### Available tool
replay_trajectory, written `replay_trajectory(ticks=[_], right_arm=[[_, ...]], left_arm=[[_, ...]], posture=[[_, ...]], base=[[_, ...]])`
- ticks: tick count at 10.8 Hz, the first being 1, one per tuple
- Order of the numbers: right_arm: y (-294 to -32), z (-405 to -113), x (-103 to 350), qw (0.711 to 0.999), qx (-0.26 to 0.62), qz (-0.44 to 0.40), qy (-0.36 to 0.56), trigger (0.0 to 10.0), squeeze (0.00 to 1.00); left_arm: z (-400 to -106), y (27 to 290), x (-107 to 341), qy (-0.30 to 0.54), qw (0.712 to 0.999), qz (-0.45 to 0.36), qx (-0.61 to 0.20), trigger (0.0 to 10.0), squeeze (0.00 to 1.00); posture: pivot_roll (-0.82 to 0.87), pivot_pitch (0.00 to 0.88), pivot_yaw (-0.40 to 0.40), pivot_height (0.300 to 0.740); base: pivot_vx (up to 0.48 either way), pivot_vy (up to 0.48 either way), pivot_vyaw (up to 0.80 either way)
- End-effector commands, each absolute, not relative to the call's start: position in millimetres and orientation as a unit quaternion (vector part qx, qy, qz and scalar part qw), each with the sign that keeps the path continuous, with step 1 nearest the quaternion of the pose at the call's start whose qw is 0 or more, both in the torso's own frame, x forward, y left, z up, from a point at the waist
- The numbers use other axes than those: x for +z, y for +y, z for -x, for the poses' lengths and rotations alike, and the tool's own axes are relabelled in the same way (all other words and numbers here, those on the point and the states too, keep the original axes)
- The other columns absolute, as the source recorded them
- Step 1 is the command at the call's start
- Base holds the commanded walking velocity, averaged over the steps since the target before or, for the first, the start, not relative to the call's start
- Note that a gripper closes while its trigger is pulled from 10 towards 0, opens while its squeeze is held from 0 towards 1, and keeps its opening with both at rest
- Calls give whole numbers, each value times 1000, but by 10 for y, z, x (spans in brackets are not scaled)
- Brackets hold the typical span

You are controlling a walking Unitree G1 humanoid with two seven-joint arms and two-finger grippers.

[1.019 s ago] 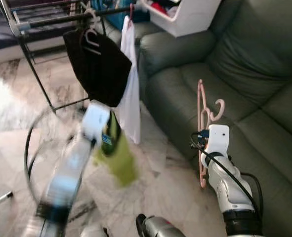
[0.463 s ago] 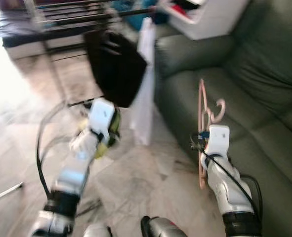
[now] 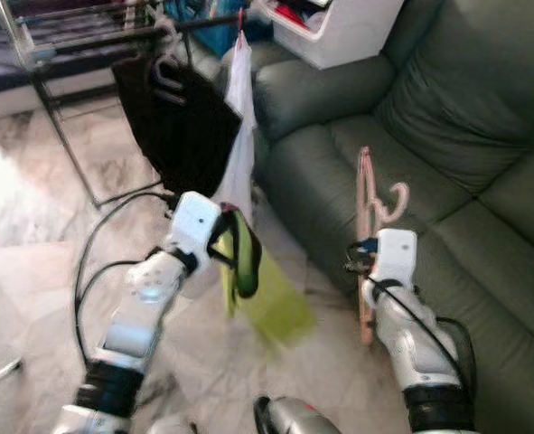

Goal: Hang hanger

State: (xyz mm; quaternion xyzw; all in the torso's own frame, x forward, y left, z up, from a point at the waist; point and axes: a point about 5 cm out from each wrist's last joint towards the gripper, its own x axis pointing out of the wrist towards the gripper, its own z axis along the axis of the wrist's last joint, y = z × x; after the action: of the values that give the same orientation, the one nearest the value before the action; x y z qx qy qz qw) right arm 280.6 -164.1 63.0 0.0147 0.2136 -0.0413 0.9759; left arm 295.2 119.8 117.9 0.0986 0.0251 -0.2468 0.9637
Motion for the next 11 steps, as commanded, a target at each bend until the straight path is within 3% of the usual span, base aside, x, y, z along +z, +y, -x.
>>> replay_trajectory(ticks=[1,4,8,11], right_arm=[[-1723,-2795,633,975,-56,-8,215,10000,0],[-1724,-2795,624,975,-56,-7,215,10000,0],[-1700,-2794,601,975,-52,-5,216,10000,0],[-1738,-2779,562,974,-49,1,221,10000,0]], left_arm=[[-2943,1106,1303,-1,959,-95,-267,10000,0],[-2901,1079,1277,4,956,-96,-277,10000,0],[-2803,1045,1219,25,960,-97,-263,10000,0],[-2660,1244,1128,32,972,-106,-206,10000,0]], posture=[[0,95,-87,740],[-3,94,-85,740],[4,84,-85,740],[23,70,-132,740]], base=[[349,0,-800],[236,0,-702],[0,0,0],[0,0,0]])
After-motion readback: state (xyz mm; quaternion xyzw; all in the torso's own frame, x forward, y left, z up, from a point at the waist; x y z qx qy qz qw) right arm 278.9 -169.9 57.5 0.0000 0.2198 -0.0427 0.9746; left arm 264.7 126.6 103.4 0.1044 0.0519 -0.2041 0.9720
